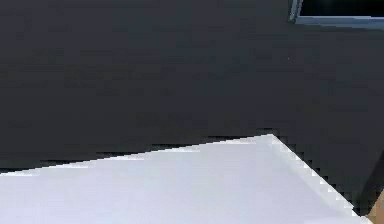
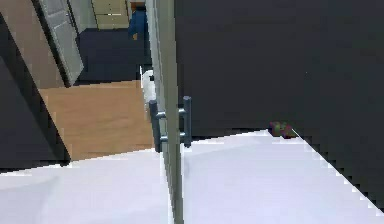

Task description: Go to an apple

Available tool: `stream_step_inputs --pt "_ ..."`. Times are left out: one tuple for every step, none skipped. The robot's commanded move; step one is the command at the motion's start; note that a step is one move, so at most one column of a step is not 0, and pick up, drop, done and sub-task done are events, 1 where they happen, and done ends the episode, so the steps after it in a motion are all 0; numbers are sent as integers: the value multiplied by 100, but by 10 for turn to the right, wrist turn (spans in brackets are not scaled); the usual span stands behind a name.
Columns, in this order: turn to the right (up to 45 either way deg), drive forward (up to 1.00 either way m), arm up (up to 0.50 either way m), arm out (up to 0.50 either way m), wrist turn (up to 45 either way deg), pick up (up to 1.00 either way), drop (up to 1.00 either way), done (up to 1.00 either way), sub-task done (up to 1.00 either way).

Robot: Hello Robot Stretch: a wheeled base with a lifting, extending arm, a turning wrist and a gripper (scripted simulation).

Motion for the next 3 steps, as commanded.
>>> stream_step_inputs --pt "150 0 0 0 0 0 0 0 0" --pt "0 20 0 0 0 0 0 0 0" --pt "360 0 0 0 0 0 0 0 0"
